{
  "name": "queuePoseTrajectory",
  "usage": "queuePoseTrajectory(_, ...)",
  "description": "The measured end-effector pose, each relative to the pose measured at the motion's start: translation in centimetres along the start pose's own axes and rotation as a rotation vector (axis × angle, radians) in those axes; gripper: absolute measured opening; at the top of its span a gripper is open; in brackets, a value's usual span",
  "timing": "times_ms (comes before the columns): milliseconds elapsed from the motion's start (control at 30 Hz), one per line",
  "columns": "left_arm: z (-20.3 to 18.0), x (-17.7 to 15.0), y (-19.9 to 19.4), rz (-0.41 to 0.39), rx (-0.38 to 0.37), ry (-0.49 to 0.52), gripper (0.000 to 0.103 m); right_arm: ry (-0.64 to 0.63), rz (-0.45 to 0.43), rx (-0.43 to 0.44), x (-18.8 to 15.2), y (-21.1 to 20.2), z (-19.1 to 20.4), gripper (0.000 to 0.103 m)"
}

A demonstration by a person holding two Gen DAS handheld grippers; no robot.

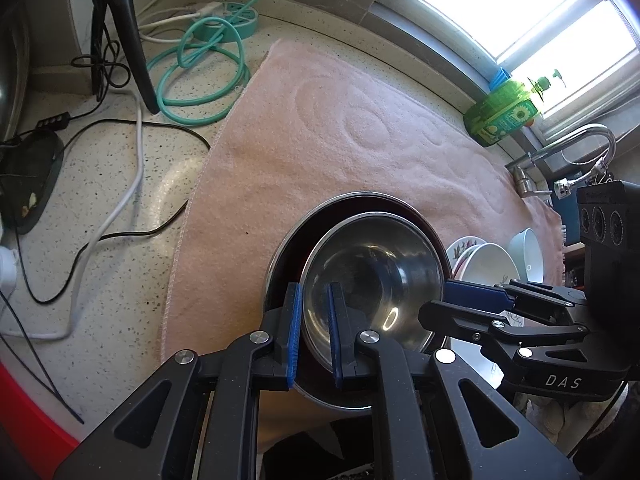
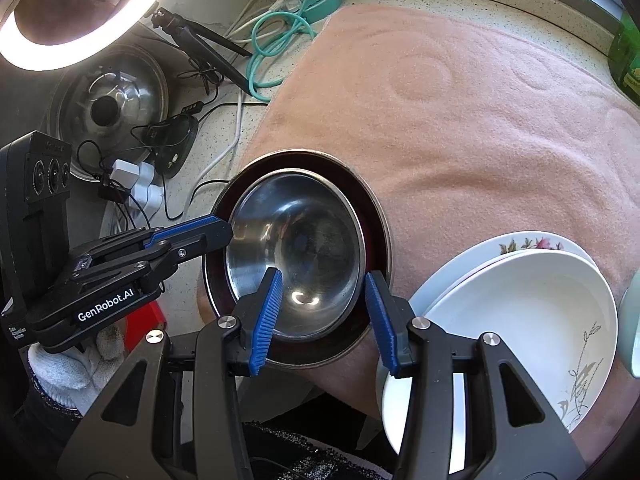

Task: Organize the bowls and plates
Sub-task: 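Open both grippers and lift them off the nested steel bowls, then move both grippers to the rim of the pale blue ceramic bowl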

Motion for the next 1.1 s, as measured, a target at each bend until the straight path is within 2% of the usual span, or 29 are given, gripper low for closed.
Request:
queuePoseTrajectory(167, -0.4, 0.2, -0.6, -0.011, -0.007, 0.013, 0.013, 0.01, -0.024, 0.018, 0.0, -1.2, -0.3, 0.045)
queuePoseTrajectory(367, -1.2, 0.6, -1.6, -0.046, -0.024, 0.031, 0.013, 0.029, -0.106, -0.001, -0.2, -3.9, -1.5, 0.047)
queuePoseTrajectory(433, -1.6, 0.8, -2.0, -0.058, -0.027, 0.039, 0.013, 0.045, -0.141, -0.009, -0.2, -5.0, -2.1, 0.063)
queuePoseTrajectory(467, -1.8, 0.9, -2.1, -0.063, -0.03, 0.043, 0.013, 0.052, -0.163, -0.017, -0.3, -5.6, -2.4, 0.065)
queuePoseTrajectory(533, -2.4, 1.2, -2.3, -0.076, -0.031, 0.055, 0.017, 0.056, -0.208, -0.041, -0.5, -6.9, -3.2, 0.071)
queuePoseTrajectory(600, -3.1, 1.4, -2.6, -0.103, -0.024, 0.072, 0.03, 0.051, -0.252, -0.071, -0.6, -8.2, -4.0, 0.081)
queuePoseTrajectory(633, -3.4, 1.4, -2.8, -0.115, -0.021, 0.082, 0.033, 0.046, -0.275, -0.088, -0.7, -8.9, -4.4, 0.085)
queuePoseTrajectory(700, -4.3, 1.5, -3.0, -0.133, -0.023, 0.099, 0.05, 0.036, -0.309, -0.125, -0.9, -10.0, -5.4, 0.086)
queuePoseTrajectory(767, -5.1, 1.5, -3.2, -0.154, -0.023, 0.114, 0.058, 0.032, -0.321, -0.154, -1.1, -10.9, -6.6, 0.086)
queuePoseTrajectory(900, -6.8, 1.9, -3.3, -0.187, 0.0, 0.138, 0.061, 0.052, -0.342, -0.208, -1.5, -12.5, -9.5, 0.086)
queuePoseTrajectory(1100, -9.3, 1.7, -2.3, -0.197, -0.019, 0.117, 0.061, 0.104, -0.379, -0.256, -2.8, -15.3, -14.8, 0.086)
Point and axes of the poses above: each gripper's, at about its wrist camera, not at the fingertips, and y roughly the way its jaws point, z to its left, x to its top, the point moved 6 cm from there along y, roughly the way its jaws point, and after that the axes turned 6 degrees about -x, right-handed, at the moved point
